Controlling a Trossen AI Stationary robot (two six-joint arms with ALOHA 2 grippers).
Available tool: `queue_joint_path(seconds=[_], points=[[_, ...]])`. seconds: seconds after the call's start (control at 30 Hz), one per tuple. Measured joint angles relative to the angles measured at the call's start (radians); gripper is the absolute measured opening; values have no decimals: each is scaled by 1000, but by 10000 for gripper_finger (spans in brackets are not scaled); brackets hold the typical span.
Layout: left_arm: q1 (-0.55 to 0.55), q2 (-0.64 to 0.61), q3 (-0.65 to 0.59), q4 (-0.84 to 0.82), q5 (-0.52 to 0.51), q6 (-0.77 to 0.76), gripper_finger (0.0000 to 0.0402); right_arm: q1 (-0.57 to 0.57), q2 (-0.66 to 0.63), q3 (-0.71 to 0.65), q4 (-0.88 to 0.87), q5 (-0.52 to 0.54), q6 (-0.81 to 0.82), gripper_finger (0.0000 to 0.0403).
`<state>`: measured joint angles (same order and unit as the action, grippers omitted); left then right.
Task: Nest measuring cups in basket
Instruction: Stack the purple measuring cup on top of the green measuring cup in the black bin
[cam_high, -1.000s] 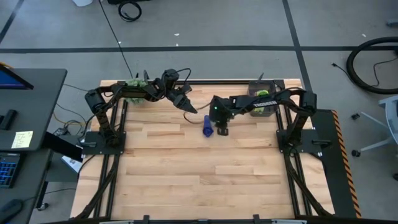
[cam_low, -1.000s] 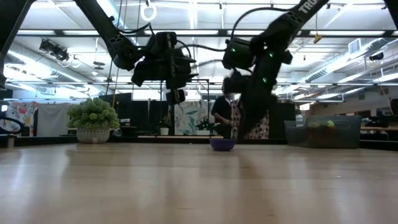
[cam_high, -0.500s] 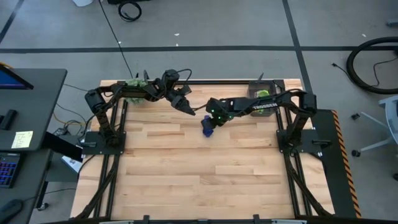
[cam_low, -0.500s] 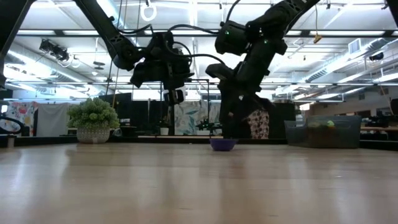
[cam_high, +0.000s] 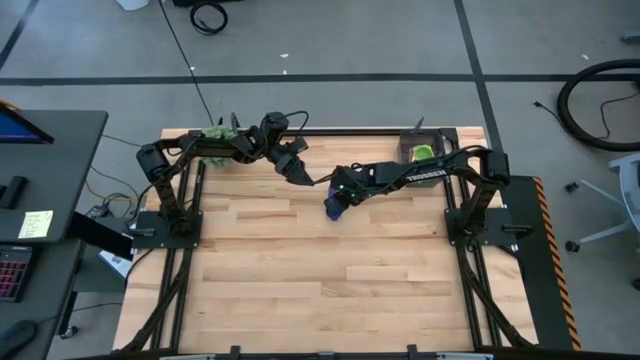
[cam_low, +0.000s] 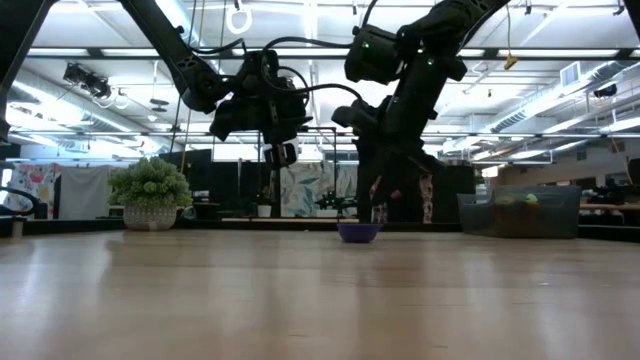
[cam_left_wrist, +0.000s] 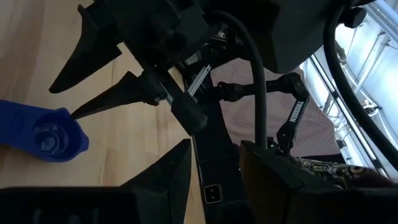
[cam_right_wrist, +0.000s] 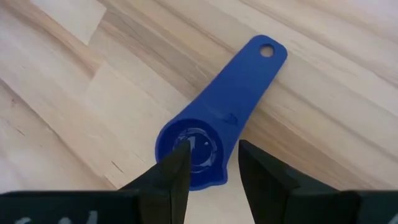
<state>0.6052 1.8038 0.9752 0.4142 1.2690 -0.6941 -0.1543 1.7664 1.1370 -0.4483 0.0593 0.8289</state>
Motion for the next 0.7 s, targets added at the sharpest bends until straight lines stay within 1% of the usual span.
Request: queue_joint_path(seconds=[0.3, 0.43, 0.53, 0.7], points=[[0, 0, 0, 0, -2, 1, 141, 0, 1, -43, 20, 1, -14, 138], [0, 0, 0, 0, -1, 2, 141, 0, 1, -52, 40, 39, -20, 138], [0, 0, 0, 0, -2, 2, 141, -3, 6, -53, 50, 44, -19, 138], [0, 0, 0, 0, 1, 2, 141, -6, 53, -53, 90, -12, -18, 138]])
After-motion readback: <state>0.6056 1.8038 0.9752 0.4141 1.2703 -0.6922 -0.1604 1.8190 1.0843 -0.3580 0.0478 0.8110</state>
